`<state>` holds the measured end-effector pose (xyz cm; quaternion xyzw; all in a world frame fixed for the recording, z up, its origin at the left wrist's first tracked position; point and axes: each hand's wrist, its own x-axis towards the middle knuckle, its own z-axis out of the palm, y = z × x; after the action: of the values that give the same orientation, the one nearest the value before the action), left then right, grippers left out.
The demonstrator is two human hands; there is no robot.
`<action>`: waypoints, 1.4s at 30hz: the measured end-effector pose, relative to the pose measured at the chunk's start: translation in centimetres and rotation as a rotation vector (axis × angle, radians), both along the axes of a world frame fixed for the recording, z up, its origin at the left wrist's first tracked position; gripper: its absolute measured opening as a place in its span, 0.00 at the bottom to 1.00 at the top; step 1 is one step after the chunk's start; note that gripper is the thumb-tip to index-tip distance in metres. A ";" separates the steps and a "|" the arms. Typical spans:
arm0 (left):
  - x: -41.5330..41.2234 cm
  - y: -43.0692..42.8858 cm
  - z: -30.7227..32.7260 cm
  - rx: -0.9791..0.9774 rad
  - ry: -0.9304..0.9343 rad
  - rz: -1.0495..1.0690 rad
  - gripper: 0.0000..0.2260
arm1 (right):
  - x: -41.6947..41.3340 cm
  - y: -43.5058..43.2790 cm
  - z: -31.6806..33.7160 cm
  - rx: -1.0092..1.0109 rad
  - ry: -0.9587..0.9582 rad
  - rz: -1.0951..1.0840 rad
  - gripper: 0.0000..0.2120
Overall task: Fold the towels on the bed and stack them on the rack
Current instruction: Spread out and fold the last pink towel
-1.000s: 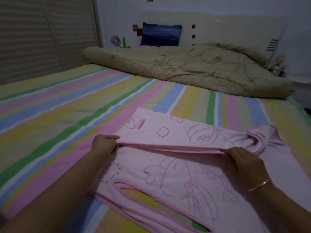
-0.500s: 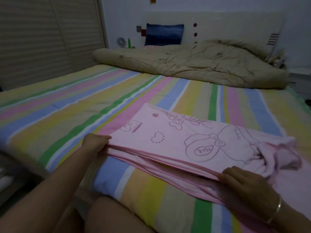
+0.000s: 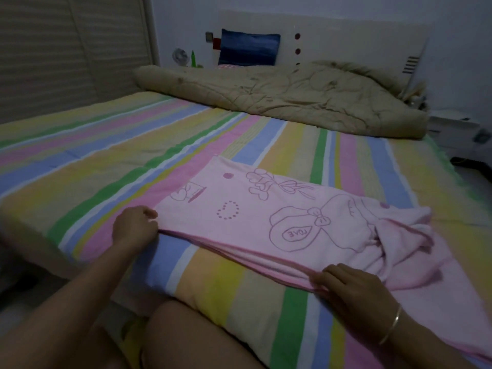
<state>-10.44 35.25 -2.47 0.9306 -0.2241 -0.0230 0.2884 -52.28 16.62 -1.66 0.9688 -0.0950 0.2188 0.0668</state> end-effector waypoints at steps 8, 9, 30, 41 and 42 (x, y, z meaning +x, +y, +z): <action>-12.8 -7.0 1.1 -0.120 -0.351 -0.377 0.07 | -5.1 -4.6 1.7 0.308 -0.222 -0.320 0.14; -15.1 -8.2 1.6 -0.149 -0.289 -0.458 0.06 | -6.1 -5.9 1.9 0.276 -0.228 -0.358 0.13; -35.5 -23.8 2.3 -0.161 0.508 -0.766 0.12 | -21.4 -12.0 3.1 0.171 -0.129 -0.197 0.11; -41.1 -21.3 3.3 -0.109 0.129 -1.303 0.16 | -24.5 -8.8 -0.2 0.419 -0.028 -0.323 0.14; -41.9 -20.8 3.2 -0.028 0.056 -1.393 0.17 | -24.2 -9.0 -0.1 0.445 -0.069 -0.370 0.15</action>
<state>-52.30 14.48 0.71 0.5656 -0.7614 -0.2238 0.2241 -76.50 7.65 -1.77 0.9180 -0.3179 0.2093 -0.1116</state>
